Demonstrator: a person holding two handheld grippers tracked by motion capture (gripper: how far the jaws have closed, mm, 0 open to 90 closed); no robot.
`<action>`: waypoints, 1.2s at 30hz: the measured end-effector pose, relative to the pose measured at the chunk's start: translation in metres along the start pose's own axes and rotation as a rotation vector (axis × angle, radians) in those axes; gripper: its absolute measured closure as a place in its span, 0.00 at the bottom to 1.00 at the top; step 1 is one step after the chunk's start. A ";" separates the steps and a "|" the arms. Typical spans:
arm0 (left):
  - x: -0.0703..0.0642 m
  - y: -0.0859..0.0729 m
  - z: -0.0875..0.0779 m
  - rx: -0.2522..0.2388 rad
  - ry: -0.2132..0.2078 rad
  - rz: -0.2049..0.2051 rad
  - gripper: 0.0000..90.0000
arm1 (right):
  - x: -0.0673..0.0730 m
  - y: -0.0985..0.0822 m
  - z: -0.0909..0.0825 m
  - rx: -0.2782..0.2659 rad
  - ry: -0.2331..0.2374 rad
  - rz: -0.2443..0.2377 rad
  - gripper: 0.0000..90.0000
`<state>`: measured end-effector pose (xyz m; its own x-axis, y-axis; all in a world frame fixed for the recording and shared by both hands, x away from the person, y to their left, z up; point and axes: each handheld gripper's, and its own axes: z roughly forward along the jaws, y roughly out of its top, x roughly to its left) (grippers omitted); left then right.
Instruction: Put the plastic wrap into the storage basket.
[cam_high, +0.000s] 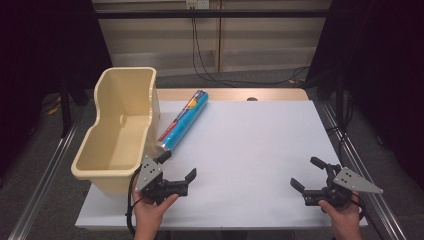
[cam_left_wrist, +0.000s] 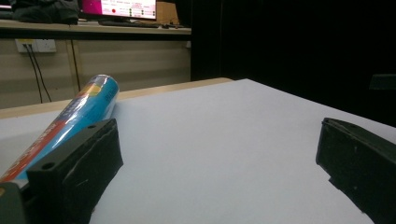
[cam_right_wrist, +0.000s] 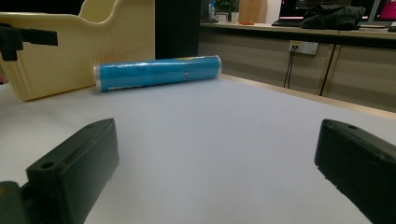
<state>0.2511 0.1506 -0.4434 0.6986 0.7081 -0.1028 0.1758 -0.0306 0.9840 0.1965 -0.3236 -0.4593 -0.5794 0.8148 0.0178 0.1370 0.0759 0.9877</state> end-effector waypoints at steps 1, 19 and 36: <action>0.000 0.000 0.000 0.002 -0.004 -0.003 0.00 | 0.000 0.000 0.000 -0.003 -0.004 0.004 0.00; 0.003 0.001 0.026 0.099 0.012 -0.021 0.00 | -0.001 0.000 0.002 0.001 0.006 0.002 0.00; 0.028 0.012 0.072 0.198 0.143 0.018 0.01 | 0.002 0.001 0.007 0.014 0.023 -0.004 0.00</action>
<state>0.3231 0.1189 -0.4447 0.6001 0.7983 -0.0502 0.3069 -0.1718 0.9361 0.2010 -0.3183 -0.4597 -0.5980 0.8013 0.0176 0.1455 0.0869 0.9855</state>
